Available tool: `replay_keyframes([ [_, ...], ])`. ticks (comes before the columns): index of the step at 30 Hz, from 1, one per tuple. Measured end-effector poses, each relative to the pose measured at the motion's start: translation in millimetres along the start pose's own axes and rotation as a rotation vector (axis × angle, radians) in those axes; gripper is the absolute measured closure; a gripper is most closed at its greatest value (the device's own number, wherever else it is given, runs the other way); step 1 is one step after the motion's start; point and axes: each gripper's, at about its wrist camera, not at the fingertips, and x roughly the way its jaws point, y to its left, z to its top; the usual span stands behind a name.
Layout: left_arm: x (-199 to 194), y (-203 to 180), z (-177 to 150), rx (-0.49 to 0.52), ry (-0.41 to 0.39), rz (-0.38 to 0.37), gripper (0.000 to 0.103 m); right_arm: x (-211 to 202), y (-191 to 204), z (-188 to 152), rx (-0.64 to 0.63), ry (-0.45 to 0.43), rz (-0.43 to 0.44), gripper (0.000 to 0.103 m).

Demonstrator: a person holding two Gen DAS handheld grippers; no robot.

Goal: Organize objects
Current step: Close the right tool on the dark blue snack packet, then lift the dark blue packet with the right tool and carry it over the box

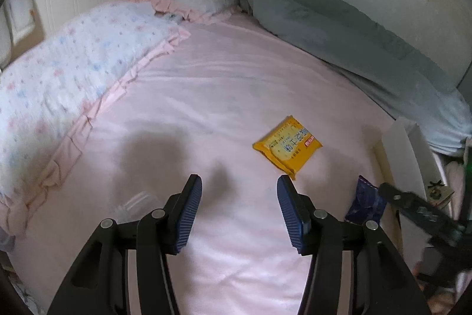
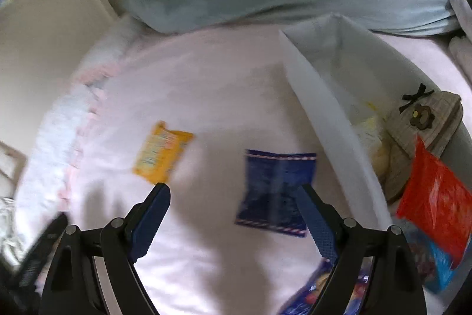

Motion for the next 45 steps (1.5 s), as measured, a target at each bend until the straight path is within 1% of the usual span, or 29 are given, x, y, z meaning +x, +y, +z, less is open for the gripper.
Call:
replay_keyframes([
  [1, 1, 0, 1, -0.001, 0.002, -0.001, 0.051, 7, -3, 1, 0.009, 0.014, -0.009, 0.029],
  [4, -2, -5, 4, 0.034, -0.028, 0.036, 0.051, 28, -12, 0, 0.032, 0.073, -0.073, 0.03],
  [6, -4, -11, 5, 0.082, -0.05, 0.066, 0.051, 42, -15, -2, 0.028, 0.102, -0.092, 0.031],
  [7, -5, -13, 4, 0.093, -0.056, 0.068, 0.051, 46, -15, -3, 0.021, 0.097, -0.1, 0.031],
  [9, -8, -16, 3, 0.11, -0.056, 0.045, 0.051, 53, -14, -6, -0.018, 0.072, -0.121, 0.031],
  [10, -9, -16, 4, 0.109, -0.057, 0.027, 0.051, 56, -15, -8, -0.031, 0.065, -0.124, 0.042],
  [12, -11, -17, 4, 0.104, -0.073, 0.001, 0.051, 54, -21, -12, -0.016, 0.05, -0.105, 0.049],
  [13, -12, -18, 5, 0.099, -0.076, -0.003, 0.051, 50, -24, -12, -0.001, 0.045, -0.082, 0.059],
  [15, -13, -21, 5, 0.09, -0.071, -0.016, 0.051, 35, -25, -11, 0.012, 0.025, -0.023, 0.065],
  [17, -16, -26, 4, 0.091, -0.067, -0.042, 0.051, 11, -25, -8, 0.011, -0.027, 0.057, 0.066],
  [20, -21, -39, 2, 0.106, -0.075, -0.085, 0.051, -24, -26, -7, 0.019, -0.095, 0.151, 0.066],
  [23, -26, -50, -2, 0.108, -0.078, -0.121, 0.051, -56, -30, -9, 0.044, -0.145, 0.248, 0.066],
  [27, -33, -72, -12, 0.135, -0.09, -0.17, 0.051, -98, -40, -12, 0.092, -0.209, 0.346, 0.066],
  [30, -37, -93, -19, 0.156, -0.11, -0.193, 0.051, -136, -46, -17, 0.113, -0.277, 0.403, 0.066],
  [31, -39, -100, -23, 0.159, -0.115, -0.201, 0.051, -147, -48, -19, 0.102, -0.294, 0.453, 0.066],
  [32, -40, -108, -26, 0.166, -0.116, -0.211, 0.051, -160, -53, -22, 0.103, -0.32, 0.461, 0.066],
  [34, -42, -126, -32, 0.208, -0.108, -0.242, 0.051, -165, -49, -11, 0.097, -0.346, 0.448, 0.066],
  [35, -44, -137, -36, 0.241, -0.107, -0.262, 0.051, -170, -55, -10, 0.105, -0.359, 0.42, 0.066],
  [37, -47, -150, -42, 0.271, -0.12, -0.285, 0.051, -176, -69, -9, 0.144, -0.363, 0.354, 0.066],
  [38, -49, -154, -45, 0.275, -0.125, -0.292, 0.051, -176, -77, -8, 0.175, -0.347, 0.326, 0.066],
  [41, -48, -175, -54, 0.302, -0.114, -0.314, 0.051, -167, -99, -2, 0.23, -0.26, 0.291, 0.066],
  [43, -46, -194, -63, 0.326, -0.102, -0.322, 0.051, -163, -111, 2, 0.252, -0.224, 0.258, 0.066],
  [45, -44, -209, -71, 0.34, -0.082, -0.334, 0.051, -164, -124, 6, 0.257, -0.208, 0.198, 0.066],
])
